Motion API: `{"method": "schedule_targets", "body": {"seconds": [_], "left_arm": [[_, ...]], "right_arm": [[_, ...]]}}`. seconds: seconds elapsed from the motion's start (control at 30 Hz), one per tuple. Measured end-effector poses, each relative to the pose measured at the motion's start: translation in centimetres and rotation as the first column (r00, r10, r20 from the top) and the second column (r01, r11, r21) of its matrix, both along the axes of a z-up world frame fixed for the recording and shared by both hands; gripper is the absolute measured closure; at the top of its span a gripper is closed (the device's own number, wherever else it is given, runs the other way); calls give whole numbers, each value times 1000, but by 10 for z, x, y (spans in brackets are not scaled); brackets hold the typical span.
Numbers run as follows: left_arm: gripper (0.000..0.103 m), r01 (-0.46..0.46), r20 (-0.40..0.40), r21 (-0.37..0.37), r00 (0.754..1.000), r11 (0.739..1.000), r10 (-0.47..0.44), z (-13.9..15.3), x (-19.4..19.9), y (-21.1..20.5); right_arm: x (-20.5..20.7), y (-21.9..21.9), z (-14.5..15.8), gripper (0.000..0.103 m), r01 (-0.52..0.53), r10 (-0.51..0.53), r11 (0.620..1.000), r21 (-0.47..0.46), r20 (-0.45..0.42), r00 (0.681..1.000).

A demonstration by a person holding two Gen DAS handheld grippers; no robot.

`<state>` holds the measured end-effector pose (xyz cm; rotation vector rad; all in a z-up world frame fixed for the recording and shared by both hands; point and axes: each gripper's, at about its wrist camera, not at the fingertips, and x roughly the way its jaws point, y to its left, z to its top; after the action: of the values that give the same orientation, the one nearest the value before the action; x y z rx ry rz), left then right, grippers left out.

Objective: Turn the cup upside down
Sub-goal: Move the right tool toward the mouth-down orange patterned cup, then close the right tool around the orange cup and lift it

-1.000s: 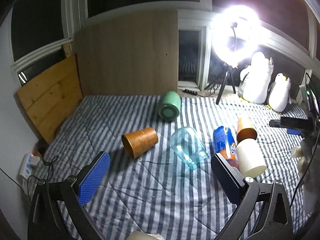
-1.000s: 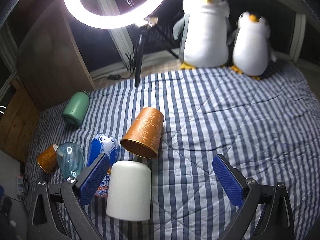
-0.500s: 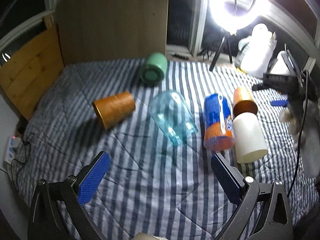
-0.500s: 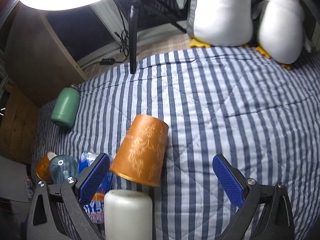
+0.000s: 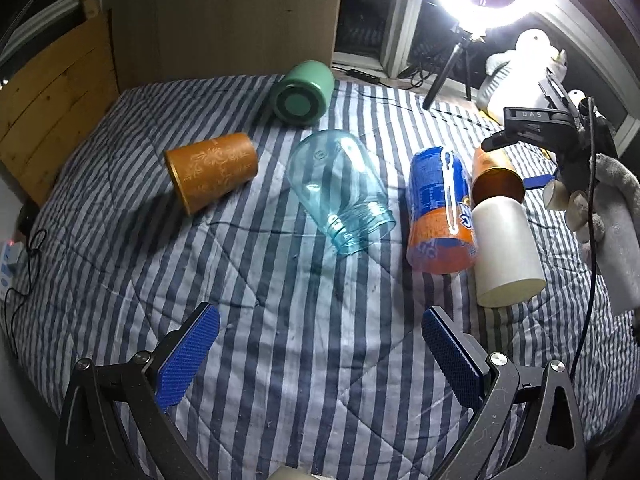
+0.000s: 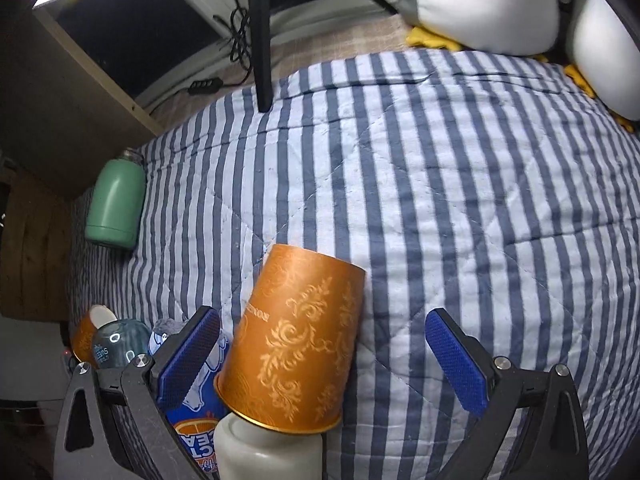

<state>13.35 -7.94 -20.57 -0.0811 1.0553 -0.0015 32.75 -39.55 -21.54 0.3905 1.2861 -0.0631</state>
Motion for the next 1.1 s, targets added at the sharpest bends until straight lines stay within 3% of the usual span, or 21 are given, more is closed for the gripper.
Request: {"method": "schedule_targets", "body": {"seconds": [0.3, 0.57, 0.93, 1.03, 1.1], "left_arm": [[1, -58, -5, -1, 998, 998, 57, -2, -9, 17], [1, -54, -7, -3, 999, 999, 54, -3, -8, 16], [1, -3, 0, -12, 1000, 1000, 3, -3, -1, 0], [1, 19, 4, -12, 1000, 1000, -19, -2, 0, -7], [1, 32, 4, -17, 999, 999, -32, -2, 1, -10]], "right_arm": [[14, 0, -21, 11, -4, 5, 1000, 2, -76, 997], [4, -26, -26, 17, 60, -57, 998, 25, -105, 993], [-57, -85, -25, 20, 160, -150, 984, 79, -121, 981], [-77, -96, -25, 31, 177, -165, 980, 91, -123, 979], [-88, -101, -25, 33, 181, -167, 977, 111, -123, 978]]}}
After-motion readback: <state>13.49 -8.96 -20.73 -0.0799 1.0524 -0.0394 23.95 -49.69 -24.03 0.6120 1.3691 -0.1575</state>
